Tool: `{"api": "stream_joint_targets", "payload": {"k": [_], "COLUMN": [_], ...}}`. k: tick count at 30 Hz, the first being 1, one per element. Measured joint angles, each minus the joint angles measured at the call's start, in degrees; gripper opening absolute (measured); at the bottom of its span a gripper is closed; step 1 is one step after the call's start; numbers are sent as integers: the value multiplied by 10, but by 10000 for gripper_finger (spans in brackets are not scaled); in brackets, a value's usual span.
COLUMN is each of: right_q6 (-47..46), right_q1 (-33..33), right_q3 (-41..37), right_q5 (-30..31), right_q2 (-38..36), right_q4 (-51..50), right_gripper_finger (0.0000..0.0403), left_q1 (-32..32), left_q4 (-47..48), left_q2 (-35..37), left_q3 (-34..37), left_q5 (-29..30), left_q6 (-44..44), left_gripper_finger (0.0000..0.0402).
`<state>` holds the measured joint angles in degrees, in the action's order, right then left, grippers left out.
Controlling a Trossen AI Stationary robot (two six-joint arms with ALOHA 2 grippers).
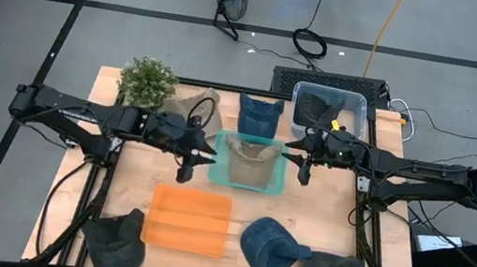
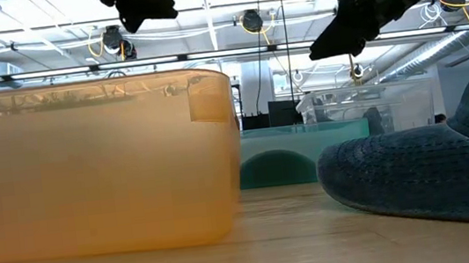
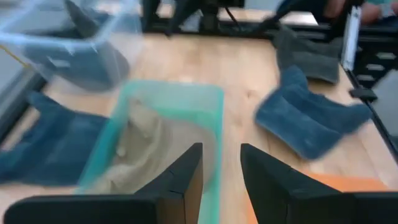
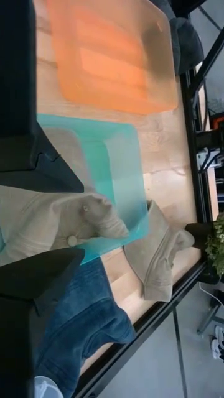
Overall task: Pick & Place hat
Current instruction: Put the top blue cap into the orange bin
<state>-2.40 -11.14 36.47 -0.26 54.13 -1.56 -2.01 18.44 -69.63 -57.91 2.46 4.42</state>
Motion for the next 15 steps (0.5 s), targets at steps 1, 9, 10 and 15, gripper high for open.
{"api": "stream_joint_targets", "payload": {"k": [1,9,10,15], "right_q6": [0,-9,-9,1], "right_q1": [0,0,0,0], "right_q3": [0,0,0,0], "right_q5": [0,0,0,0], "right_q2": [0,0,0,0], "right_q4": [0,7,8,7], "right_gripper_finger": [142,142,143,143], "left_q1": [0,14,15,15], "left_q4": [-8,-64,-68,-52], "left_q2": [0,-16,-19,-26], "left_q3": [0,0,0,1], "left_q5": [13,59,59,50], "left_q6": [-5,-20,-20,-25], "left_gripper_finger": [120,120,120,120]}}
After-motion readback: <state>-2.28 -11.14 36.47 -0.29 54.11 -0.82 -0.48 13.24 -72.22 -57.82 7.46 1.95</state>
